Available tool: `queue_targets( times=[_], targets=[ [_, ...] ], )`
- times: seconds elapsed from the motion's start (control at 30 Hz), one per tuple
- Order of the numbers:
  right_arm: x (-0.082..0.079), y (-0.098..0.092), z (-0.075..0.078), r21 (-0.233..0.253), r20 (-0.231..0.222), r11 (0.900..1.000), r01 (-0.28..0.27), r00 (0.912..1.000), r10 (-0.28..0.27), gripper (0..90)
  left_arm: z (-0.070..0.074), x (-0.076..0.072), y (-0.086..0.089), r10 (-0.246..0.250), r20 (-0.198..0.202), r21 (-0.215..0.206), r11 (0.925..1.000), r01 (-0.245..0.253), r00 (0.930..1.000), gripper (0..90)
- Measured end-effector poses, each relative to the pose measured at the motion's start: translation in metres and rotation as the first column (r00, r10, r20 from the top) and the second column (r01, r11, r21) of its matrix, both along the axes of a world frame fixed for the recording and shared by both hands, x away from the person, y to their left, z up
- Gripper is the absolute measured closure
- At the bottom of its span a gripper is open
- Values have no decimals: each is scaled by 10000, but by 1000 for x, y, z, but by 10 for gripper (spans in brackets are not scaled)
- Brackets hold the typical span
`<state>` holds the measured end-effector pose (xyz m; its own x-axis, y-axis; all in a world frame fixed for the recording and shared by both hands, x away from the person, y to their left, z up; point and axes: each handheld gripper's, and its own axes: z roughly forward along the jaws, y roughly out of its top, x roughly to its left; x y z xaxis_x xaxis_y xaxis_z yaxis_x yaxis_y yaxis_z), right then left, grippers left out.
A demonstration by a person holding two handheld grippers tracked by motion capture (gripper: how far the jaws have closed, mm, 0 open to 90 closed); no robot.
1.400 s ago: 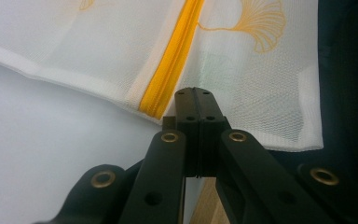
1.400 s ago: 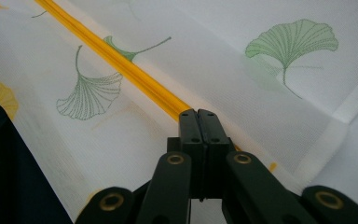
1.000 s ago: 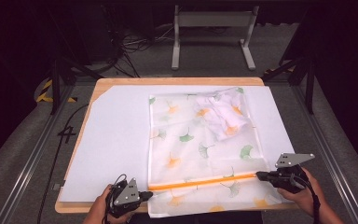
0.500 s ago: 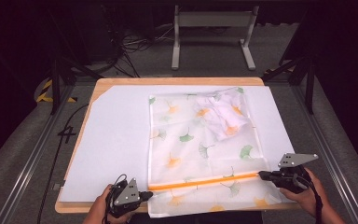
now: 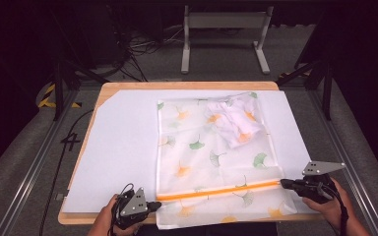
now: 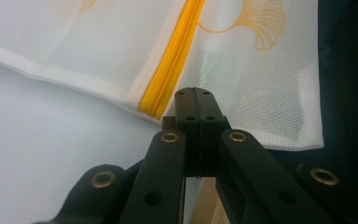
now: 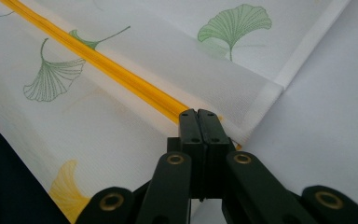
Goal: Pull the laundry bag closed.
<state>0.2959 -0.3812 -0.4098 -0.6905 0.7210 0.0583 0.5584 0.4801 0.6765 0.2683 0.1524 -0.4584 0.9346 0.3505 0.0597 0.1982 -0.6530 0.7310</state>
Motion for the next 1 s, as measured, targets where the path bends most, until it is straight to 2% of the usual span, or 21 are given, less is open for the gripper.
queue_targets(
  times=[0.2,0.47,0.63,0.8,0.9,0.93,1.0],
  targets=[
    [-1,0,-1,-57,-3,10000,-24,10000,24,900,0,0,0,-6,-5,-18,10000,6,10000,900],
    [-1,-2,-6,126,-75,9999,61,10000,-60,900,0,-1,0,33,46,19,10000,-33,10000,900],
    [-3,-3,-4,225,61,9997,37,10000,-38,899,1,-1,-1,135,-14,88,9999,-134,9999,900],
    [-3,1,-4,36,241,10000,23,9997,-24,894,2,1,3,218,-124,-23,9998,-218,9997,900],
    [-4,0,-4,96,294,9999,74,9995,-77,883,2,2,5,337,-133,-22,9994,-338,9993,900],
    [-4,-1,-4,171,321,9998,120,9994,-125,879,2,2,5,455,-71,159,9988,-454,9989,900],
    [-5,-3,-3,169,474,9998,124,9988,-132,879,2,2,8,586,-147,67,9983,-585,9982,900]
  ],
)
